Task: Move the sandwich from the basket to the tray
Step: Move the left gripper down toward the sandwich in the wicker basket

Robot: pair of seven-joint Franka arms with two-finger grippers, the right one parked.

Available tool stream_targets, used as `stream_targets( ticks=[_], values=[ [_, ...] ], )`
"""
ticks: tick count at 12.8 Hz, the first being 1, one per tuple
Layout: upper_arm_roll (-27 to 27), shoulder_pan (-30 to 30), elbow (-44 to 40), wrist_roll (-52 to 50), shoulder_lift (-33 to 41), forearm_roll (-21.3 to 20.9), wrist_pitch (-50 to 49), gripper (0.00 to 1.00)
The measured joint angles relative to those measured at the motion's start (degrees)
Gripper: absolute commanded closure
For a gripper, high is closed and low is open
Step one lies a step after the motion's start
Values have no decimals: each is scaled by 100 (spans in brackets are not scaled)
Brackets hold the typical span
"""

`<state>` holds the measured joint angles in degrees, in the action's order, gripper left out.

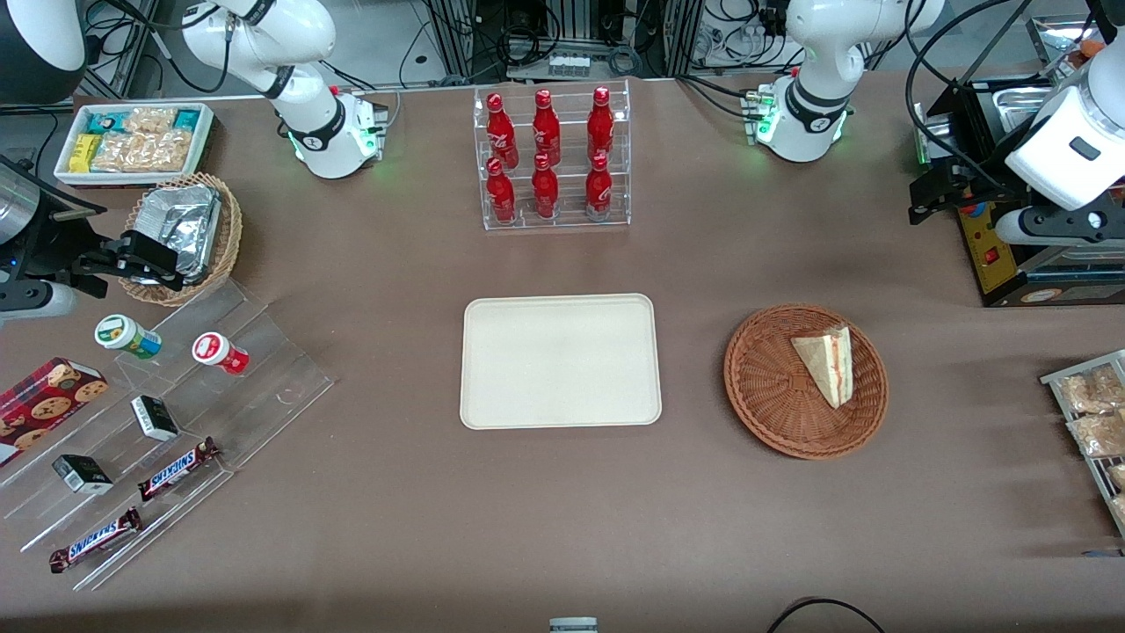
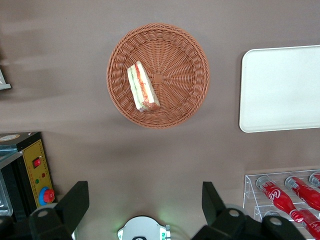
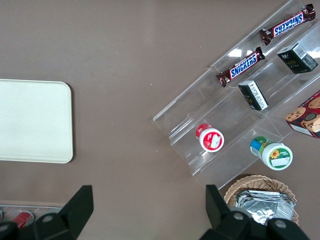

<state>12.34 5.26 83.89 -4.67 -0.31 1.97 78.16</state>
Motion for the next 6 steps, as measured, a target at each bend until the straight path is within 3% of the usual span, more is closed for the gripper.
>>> stream_targets(
  ticks=[4, 6],
  values=[
    [-19, 0, 75, 0, -9, -2, 23, 0],
    [-153, 14, 504, 0, -26, -18, 490, 0]
  ],
)
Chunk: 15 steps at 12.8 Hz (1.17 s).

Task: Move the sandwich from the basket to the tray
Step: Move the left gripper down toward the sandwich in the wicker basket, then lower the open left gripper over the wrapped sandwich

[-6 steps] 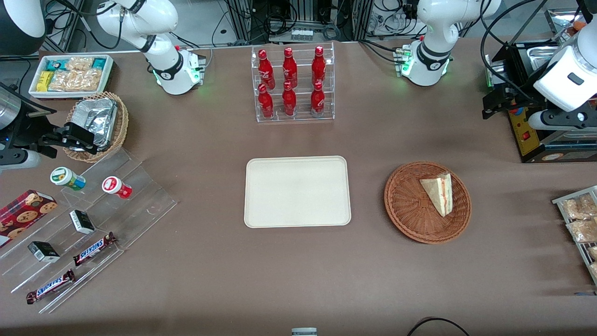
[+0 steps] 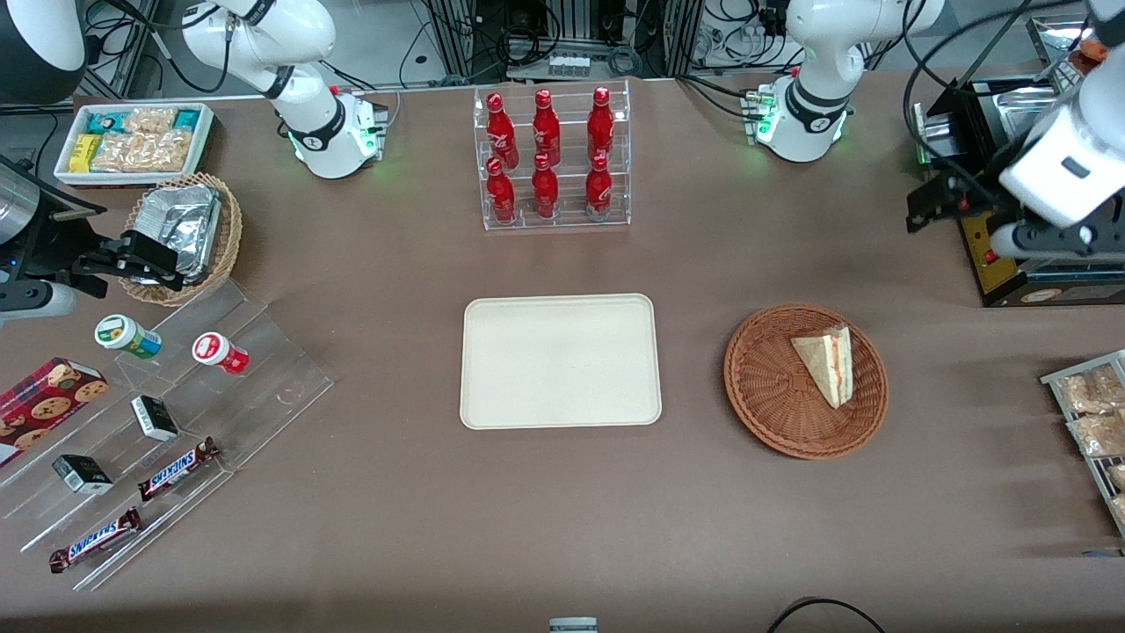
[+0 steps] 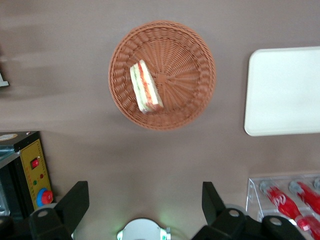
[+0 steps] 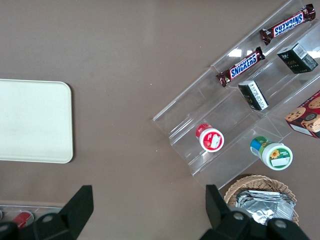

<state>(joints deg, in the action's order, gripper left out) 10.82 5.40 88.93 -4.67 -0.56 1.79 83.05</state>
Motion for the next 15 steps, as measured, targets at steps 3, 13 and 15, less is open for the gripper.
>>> stream_targets(
  ticks=[3, 13, 15],
  values=[
    [-174, 35, 887, 4, -24, -1, 1031, 0],
    [-130, 39, 3366, -1086, 553, -1, 3711, 0],
    [-72, 39, 3690, -1289, 575, 0, 3992, 0]
  ],
)
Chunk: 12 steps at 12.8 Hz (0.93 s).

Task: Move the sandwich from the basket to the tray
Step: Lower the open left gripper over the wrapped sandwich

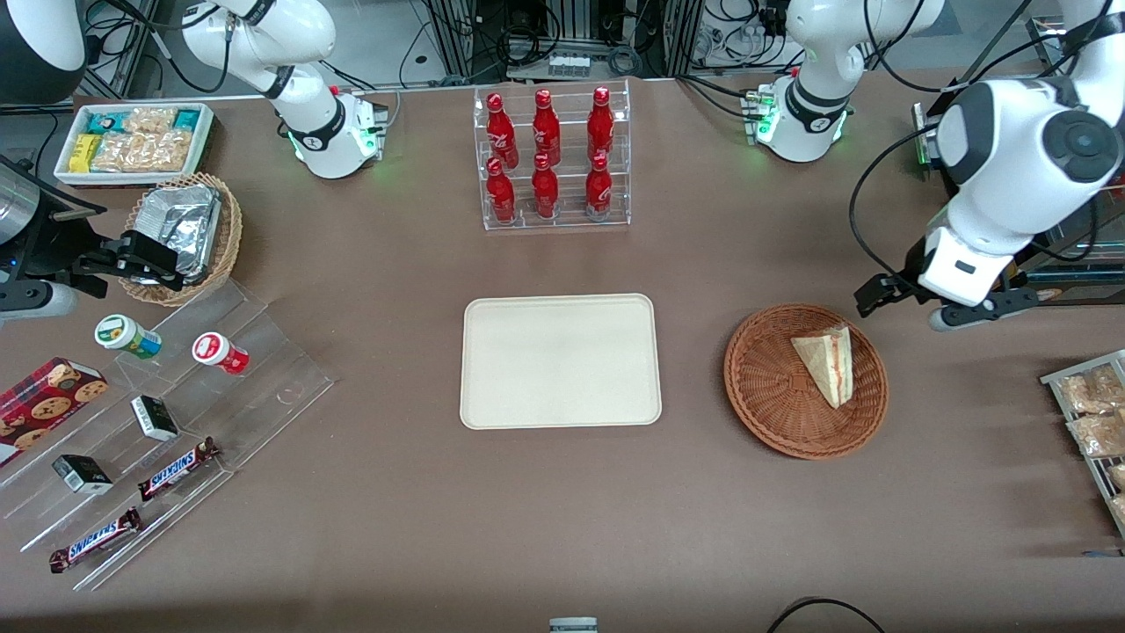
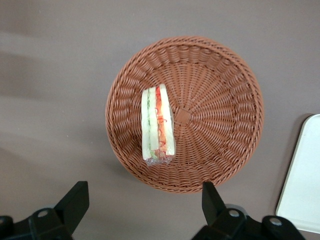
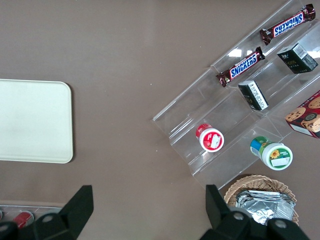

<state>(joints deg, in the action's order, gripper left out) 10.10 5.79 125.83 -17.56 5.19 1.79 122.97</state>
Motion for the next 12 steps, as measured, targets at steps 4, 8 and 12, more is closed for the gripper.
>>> stream_targets(
  ticks=[4, 8, 12],
  values=[
    [7, 0, 220, -546, -39, 0, 86, 0],
    [13, -1, 323, -512, -401, -1, 230, 0],
    [21, -1, 357, 12, -982, -2, 696, 0]
  ],
)
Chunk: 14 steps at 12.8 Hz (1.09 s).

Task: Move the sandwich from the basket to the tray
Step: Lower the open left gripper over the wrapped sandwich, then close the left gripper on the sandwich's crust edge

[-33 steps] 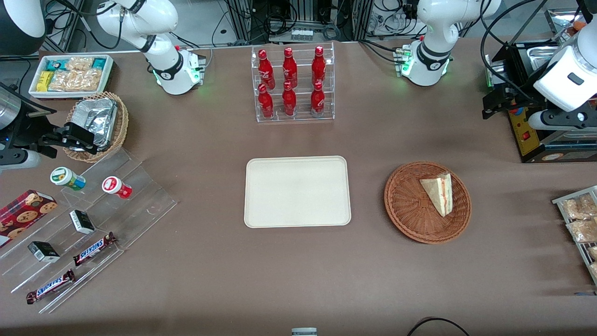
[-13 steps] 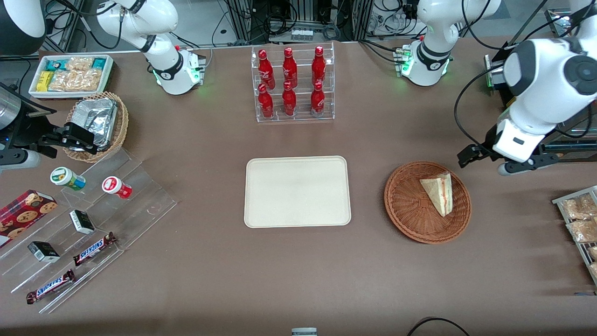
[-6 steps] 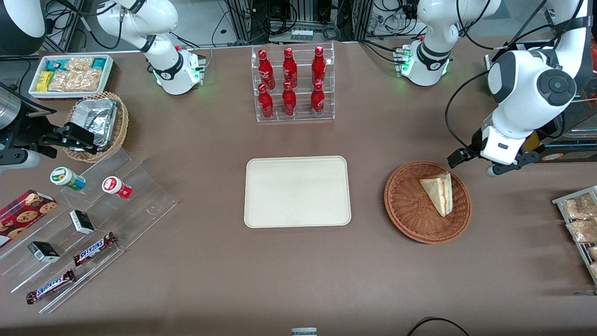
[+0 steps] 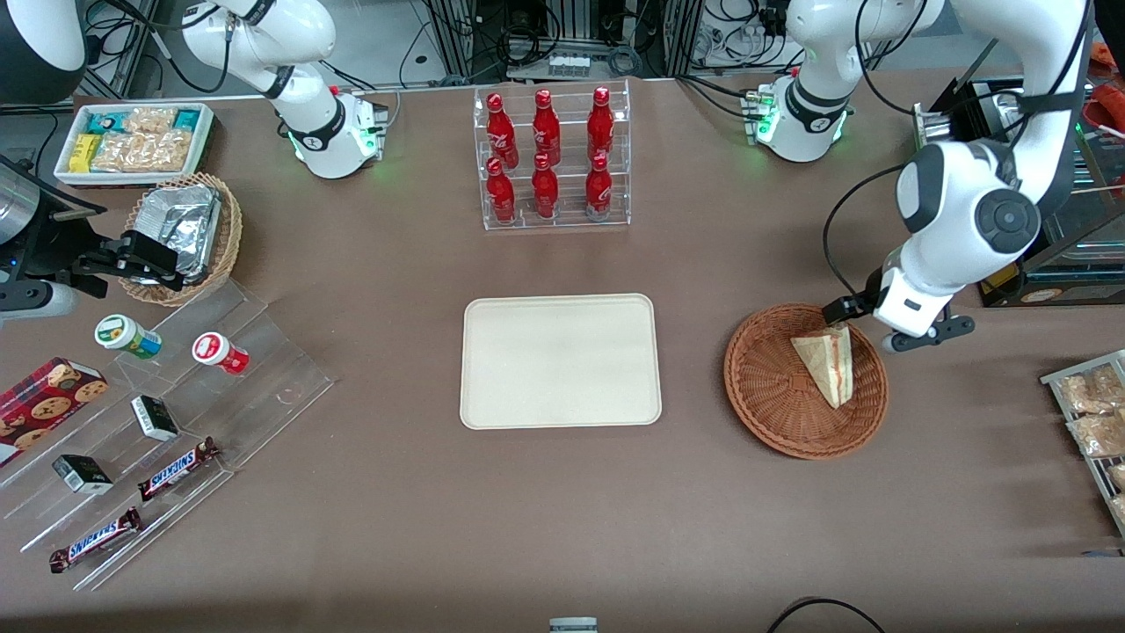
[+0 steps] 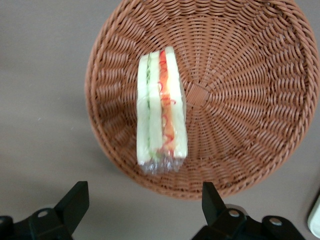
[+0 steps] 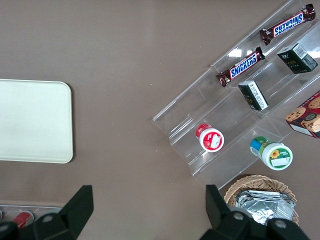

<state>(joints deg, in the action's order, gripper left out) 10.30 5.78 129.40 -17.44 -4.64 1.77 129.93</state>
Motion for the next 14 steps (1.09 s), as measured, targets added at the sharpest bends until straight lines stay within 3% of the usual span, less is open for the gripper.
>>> stream_targets(
  ticks=[8, 10, 11, 14],
  values=[
    [-2, 7, 23, 26, -640, 9, 943, 1],
    [-3, 11, 72, 6, -748, 15, 1157, 10],
    [-4, 14, 145, -42, -785, 17, 1308, 25],
    [-5, 16, 395, -261, -810, 19, 1621, 96]
  ],
)
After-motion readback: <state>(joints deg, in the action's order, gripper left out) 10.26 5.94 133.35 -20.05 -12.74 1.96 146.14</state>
